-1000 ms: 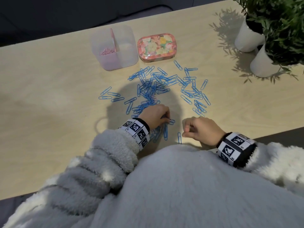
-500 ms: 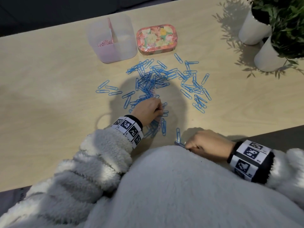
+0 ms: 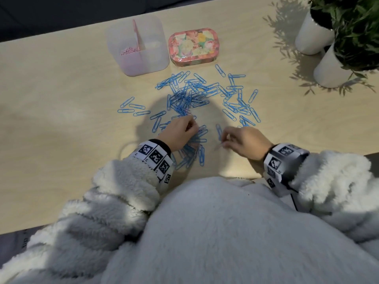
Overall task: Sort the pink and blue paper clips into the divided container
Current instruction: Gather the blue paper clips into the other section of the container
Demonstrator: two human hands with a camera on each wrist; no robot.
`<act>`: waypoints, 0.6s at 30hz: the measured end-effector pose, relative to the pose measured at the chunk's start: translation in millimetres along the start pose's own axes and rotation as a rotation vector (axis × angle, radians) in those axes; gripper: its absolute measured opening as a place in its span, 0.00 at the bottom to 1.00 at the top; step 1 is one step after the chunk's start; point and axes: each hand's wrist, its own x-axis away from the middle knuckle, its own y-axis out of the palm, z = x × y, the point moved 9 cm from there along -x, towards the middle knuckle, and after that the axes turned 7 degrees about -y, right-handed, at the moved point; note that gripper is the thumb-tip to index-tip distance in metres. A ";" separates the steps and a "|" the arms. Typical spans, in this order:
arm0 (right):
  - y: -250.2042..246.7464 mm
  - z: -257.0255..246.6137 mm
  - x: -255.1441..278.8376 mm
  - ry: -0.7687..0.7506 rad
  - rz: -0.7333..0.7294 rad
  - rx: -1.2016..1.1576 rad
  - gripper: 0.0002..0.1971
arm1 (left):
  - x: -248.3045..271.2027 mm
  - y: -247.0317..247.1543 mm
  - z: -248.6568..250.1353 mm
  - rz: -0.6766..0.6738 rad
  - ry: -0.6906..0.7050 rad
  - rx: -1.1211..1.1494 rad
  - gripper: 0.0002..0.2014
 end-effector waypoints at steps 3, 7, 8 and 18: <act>-25.4 17.4 -4.8 0.078 0.156 -0.086 0.03 | -4.6 -2.3 -11.0 -0.043 -0.059 0.147 0.07; -18.4 5.6 -2.8 0.047 0.100 -0.049 0.05 | -6.8 -6.9 -24.4 -0.069 -0.221 0.476 0.07; -12.5 -1.7 -3.3 0.026 0.062 0.001 0.07 | -6.4 -5.0 -27.1 -0.101 -0.277 0.556 0.08; 9.9 8.4 -22.2 0.138 -0.122 -0.052 0.07 | 9.9 -8.0 -33.9 -0.104 -0.159 0.364 0.11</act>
